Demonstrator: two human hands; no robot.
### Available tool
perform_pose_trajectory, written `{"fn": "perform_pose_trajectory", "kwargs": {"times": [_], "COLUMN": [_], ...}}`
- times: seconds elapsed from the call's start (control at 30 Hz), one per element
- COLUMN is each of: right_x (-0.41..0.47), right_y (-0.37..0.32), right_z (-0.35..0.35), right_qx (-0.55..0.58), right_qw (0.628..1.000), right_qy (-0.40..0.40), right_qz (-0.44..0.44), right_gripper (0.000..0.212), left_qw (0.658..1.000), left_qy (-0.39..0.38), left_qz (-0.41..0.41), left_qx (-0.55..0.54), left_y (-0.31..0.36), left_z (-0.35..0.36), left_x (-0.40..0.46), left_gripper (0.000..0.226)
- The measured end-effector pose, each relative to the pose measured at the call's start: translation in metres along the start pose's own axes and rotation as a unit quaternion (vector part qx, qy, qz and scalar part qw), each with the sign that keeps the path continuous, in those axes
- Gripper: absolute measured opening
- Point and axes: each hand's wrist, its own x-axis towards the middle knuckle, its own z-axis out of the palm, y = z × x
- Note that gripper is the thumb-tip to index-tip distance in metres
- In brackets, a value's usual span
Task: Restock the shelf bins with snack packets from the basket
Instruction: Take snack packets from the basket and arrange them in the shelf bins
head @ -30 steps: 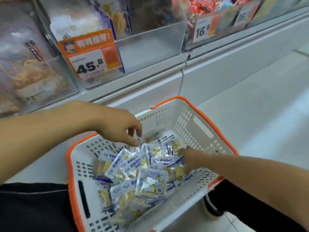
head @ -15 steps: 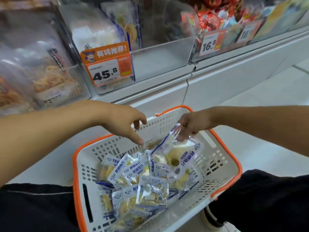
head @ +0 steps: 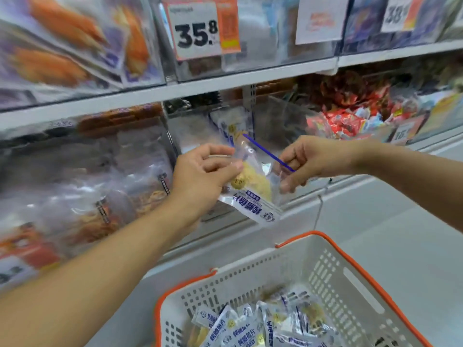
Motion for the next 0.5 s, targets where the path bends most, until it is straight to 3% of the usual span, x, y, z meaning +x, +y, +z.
{"fn": "perform_pose_trajectory", "kwargs": {"times": [0.07, 0.17, 0.27, 0.4, 0.5], "right_x": [0.014, 0.023, 0.022, 0.032, 0.057], "right_y": [-0.017, -0.023, -0.005, 0.034, 0.049], "right_z": [0.003, -0.001, -0.024, -0.046, -0.054], "right_qx": [-0.059, -0.096, -0.024, 0.108, 0.183], "right_qw": [0.997, 0.992, 0.986, 0.968, 0.955], "right_qy": [0.031, 0.049, 0.143, 0.219, 0.234], "right_qz": [-0.042, -0.068, -0.082, -0.06, -0.016], "right_gripper": [0.034, 0.027, 0.03, 0.044, 0.035], "left_qw": [0.999, 0.984, 0.937, 0.884, 0.875], "left_qy": [0.011, 0.062, 0.124, 0.083, 0.061], "left_qz": [0.046, 0.147, 0.26, 0.227, 0.198], "left_qx": [0.026, 0.08, 0.195, 0.401, 0.437], "left_y": [0.003, 0.009, 0.011, -0.004, -0.012], "left_z": [0.0, -0.007, -0.023, -0.047, -0.048], "left_x": [0.002, 0.011, 0.021, 0.036, 0.043], "left_gripper": [0.021, 0.02, 0.015, 0.022, 0.023]}}
